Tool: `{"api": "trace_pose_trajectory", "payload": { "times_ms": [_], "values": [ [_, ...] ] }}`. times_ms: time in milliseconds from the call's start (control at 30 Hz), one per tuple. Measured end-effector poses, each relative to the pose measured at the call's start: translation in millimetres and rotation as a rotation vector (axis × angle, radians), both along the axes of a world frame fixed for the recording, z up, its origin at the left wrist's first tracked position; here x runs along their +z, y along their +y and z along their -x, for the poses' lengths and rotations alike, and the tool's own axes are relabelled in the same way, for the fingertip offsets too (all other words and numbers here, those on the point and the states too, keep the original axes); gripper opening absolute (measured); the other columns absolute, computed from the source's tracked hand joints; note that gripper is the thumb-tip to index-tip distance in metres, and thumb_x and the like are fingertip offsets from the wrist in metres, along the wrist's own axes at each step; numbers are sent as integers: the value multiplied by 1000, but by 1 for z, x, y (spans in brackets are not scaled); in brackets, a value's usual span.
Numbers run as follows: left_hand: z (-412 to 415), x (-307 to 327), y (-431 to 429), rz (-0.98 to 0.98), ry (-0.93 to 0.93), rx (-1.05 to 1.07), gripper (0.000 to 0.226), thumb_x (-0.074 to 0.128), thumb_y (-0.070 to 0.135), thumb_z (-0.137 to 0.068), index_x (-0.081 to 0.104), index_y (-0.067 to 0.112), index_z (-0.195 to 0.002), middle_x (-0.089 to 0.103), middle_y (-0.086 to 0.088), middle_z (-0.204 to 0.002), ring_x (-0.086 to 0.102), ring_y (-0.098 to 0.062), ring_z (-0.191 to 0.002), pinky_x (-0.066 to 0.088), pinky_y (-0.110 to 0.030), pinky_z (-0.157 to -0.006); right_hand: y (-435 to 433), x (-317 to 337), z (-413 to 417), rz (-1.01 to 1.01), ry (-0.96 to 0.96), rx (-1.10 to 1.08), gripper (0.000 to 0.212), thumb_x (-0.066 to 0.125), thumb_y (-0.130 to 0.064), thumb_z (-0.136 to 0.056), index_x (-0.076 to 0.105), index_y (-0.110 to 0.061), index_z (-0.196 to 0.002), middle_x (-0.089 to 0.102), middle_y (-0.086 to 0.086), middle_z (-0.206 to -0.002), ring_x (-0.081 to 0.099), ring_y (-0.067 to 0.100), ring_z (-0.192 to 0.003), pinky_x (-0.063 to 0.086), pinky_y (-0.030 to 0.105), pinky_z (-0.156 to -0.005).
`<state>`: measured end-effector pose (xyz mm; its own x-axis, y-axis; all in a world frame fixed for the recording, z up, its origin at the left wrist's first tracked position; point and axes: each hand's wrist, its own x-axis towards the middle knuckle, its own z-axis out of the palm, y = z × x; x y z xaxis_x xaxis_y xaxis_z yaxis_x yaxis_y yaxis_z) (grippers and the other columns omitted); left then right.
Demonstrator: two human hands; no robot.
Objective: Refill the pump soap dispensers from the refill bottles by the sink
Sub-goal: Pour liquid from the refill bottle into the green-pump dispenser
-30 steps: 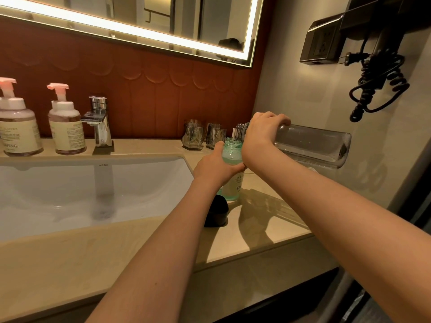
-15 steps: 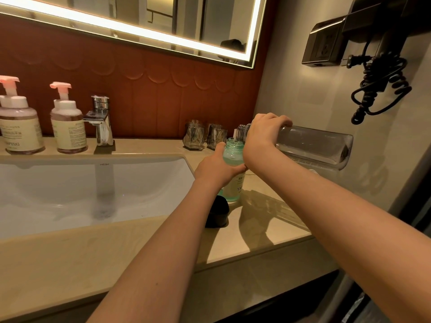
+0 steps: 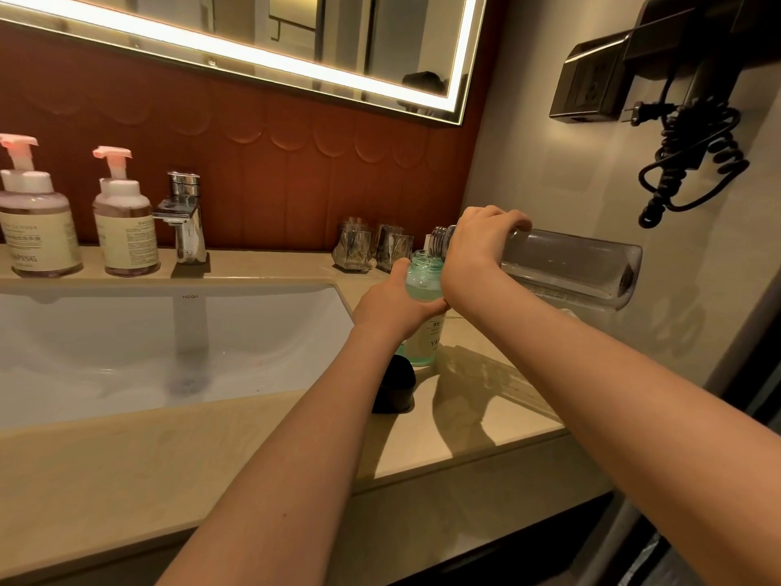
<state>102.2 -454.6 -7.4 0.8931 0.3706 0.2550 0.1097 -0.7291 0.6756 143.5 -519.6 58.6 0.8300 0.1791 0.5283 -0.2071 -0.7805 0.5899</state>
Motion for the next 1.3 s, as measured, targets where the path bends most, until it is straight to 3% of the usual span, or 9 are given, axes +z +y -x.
{"api": "trace_pose_trajectory", "payload": {
  "times_ms": [500,1300],
  "values": [
    [3,2,-2,-5,5,1,80,56,56,-82,17,26,-145,50,-7,-137,50,-30,-121,46,-37,-87,-2,0,0,5,-2,9,49,63,-17,-88,43,-1,-129,47,16,-125,49,34,-115,44,50,-90],
    [7,5,-4,8,3,-18,78,57,53,-83,19,24,-144,50,-7,-136,50,-30,-120,44,-36,-86,-2,2,7,9,22,2,55,65,-16,-85,38,-1,-130,47,17,-123,49,33,-114,44,51,-90]
  ]
}}
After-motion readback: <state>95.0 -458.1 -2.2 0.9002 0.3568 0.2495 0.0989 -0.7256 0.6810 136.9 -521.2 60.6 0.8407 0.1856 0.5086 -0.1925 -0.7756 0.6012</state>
